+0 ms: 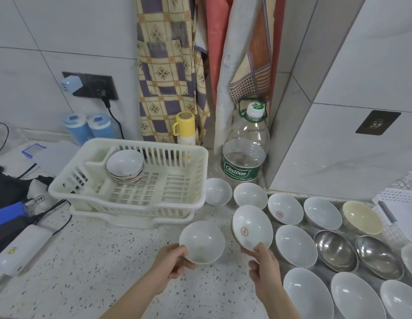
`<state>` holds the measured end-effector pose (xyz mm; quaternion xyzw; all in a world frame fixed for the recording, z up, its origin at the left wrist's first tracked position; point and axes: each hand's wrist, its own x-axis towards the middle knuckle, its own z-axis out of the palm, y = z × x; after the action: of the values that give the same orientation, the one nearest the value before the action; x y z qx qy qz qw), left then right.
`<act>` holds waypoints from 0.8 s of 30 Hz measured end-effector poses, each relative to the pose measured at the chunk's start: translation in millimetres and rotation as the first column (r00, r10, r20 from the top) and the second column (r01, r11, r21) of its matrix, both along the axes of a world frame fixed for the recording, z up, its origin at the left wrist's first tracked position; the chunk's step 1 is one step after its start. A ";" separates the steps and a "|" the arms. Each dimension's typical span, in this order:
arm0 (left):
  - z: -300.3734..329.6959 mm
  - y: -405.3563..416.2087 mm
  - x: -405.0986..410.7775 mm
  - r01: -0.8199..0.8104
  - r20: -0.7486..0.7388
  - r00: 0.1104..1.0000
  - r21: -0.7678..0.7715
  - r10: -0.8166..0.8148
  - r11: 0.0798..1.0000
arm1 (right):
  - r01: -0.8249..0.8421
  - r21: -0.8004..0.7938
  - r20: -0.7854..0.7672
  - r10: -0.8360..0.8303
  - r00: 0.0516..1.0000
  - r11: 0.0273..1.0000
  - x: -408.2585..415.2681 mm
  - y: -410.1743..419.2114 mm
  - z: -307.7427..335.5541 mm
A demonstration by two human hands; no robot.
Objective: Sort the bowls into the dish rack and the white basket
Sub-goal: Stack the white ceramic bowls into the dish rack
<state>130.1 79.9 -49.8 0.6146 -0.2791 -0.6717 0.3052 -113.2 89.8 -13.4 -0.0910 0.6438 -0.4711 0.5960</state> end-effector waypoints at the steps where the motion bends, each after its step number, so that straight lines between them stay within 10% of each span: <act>1: 5.4 2.2 4.3 0.003 -0.021 1.000 -0.021 -0.003 1.000 | -0.025 -0.040 -0.017 0.024 1.000 0.999 3.1 -2.4 6.5; 14: 94.5 -17.6 115.1 -0.144 -0.090 0.988 -0.302 0.122 0.943 | -0.395 -0.384 -0.422 0.221 0.879 0.835 107.5 -72.6 85.4; 24: 112.3 -74.1 194.5 -0.238 0.006 0.966 -0.350 0.257 0.906 | -0.430 -0.237 -0.538 0.251 0.805 0.871 187.6 -150.2 67.9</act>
<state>324.6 5.7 62.5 0.5991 -0.3205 -0.5517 0.4838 74.4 -60.4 54.5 -0.4271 0.6523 -0.4217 0.4629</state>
